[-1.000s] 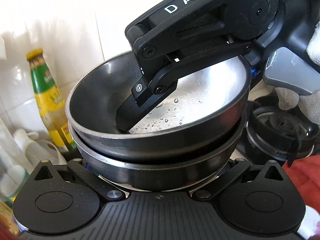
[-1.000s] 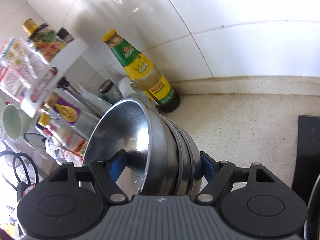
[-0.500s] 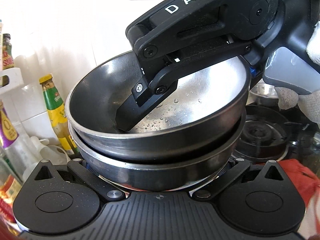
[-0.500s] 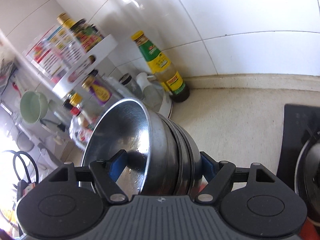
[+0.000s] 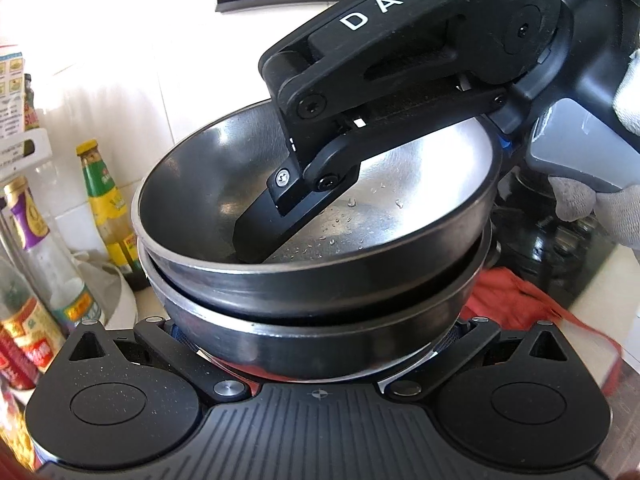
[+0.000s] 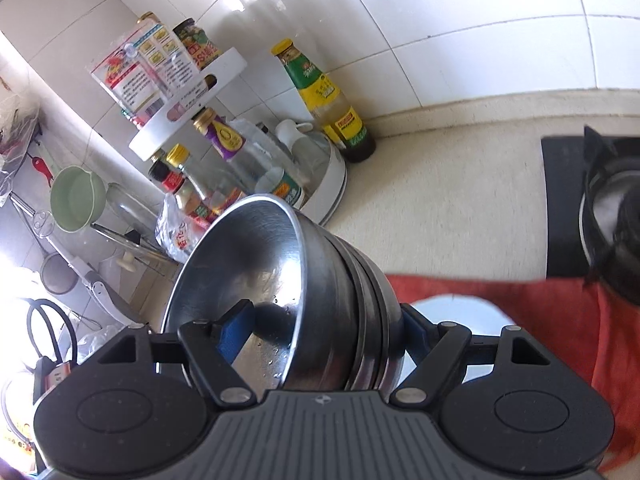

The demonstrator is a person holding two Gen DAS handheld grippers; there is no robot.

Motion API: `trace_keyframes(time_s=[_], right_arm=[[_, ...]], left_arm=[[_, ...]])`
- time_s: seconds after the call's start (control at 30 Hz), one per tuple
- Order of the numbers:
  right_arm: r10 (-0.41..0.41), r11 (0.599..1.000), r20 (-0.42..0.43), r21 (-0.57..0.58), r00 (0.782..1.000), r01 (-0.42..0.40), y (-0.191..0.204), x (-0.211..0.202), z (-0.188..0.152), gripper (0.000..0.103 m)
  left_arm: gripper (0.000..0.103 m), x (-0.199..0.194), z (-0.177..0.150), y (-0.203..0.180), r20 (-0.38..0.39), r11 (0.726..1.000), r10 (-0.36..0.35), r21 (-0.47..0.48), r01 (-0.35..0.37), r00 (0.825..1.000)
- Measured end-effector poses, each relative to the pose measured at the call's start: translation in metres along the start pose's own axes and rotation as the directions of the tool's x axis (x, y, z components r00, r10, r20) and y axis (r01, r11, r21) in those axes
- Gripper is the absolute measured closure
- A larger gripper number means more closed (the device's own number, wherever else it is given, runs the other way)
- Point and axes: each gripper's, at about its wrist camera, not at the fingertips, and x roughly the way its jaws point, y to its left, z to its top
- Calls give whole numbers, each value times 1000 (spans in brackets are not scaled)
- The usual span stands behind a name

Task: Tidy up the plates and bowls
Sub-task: 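Carry the bowl stack with both tools over the white plate stack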

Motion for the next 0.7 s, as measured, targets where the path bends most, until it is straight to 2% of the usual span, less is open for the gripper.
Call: trace_keyframes(time_s=[0.2,0.43,0.7], right_arm=[[-3,999,-3,42,1000,3,6,0,-33,25],[-10,996,0,84,1000,10,0,3,-58,25],[-26,992,44,127,999,20,-20,11,-64,25]], left_arm=[[0,-23,-17,-13,-18,1000,-20,10,20,1000],[0,-20,-31,-20,-54,999,-43,14,44,998],[0,33,-29,6,-53,998,-63,16,63,997]])
